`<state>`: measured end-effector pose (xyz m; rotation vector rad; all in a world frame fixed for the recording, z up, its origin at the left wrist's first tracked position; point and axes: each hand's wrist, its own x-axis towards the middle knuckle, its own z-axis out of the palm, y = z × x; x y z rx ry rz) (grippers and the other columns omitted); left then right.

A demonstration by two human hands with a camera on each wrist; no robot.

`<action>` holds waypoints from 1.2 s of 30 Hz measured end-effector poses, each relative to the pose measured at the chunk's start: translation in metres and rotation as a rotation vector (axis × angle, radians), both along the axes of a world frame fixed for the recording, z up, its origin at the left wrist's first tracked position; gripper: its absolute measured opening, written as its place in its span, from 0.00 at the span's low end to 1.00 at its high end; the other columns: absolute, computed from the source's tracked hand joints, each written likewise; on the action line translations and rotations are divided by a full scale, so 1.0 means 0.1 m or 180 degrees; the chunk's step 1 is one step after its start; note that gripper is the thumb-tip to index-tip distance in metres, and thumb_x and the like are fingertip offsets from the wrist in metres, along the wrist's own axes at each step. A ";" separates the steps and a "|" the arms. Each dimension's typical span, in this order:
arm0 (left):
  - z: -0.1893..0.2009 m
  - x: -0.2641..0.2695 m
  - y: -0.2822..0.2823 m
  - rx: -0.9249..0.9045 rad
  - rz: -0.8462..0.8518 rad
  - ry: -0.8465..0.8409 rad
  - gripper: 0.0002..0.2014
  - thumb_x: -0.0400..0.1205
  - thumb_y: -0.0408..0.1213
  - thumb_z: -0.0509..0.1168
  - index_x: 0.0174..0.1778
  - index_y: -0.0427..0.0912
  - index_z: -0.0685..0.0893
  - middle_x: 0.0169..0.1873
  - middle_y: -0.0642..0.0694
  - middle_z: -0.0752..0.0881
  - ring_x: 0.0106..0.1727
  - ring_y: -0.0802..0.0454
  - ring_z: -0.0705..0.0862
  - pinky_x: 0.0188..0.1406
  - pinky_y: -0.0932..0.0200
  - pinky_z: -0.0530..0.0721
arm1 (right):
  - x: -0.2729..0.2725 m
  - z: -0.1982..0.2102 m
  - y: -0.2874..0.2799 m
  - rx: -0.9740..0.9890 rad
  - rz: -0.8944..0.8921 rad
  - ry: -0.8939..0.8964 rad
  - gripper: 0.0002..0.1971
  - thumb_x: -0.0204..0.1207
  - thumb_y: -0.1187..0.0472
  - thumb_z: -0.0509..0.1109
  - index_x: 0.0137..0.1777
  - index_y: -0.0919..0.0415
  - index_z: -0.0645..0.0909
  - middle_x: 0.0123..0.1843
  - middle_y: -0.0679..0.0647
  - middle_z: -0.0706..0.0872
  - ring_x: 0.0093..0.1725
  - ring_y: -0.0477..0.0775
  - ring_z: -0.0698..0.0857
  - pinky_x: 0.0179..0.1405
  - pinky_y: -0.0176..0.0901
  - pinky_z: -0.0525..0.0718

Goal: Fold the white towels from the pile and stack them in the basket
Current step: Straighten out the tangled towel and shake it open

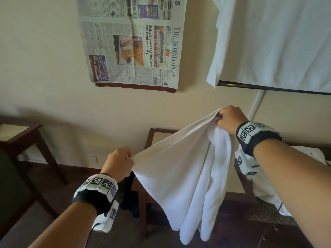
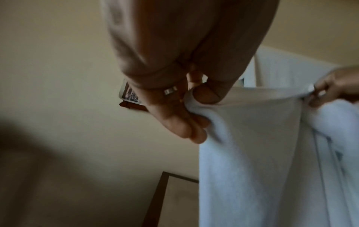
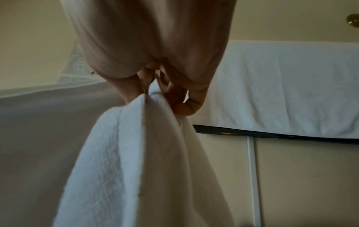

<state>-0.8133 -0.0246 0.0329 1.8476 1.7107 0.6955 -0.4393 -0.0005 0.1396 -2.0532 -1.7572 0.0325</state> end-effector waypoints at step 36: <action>-1.10 -0.15 0.37 -0.0174 0.1408 -0.0613 0.12 0.82 0.49 0.70 0.52 0.46 0.92 0.51 0.36 0.90 0.58 0.32 0.87 0.63 0.42 0.83 | 1.09 -1.92 -1.17 -0.0203 -0.1089 0.0841 0.09 0.78 0.67 0.71 0.55 0.69 0.88 0.53 0.66 0.90 0.53 0.66 0.86 0.55 0.48 0.79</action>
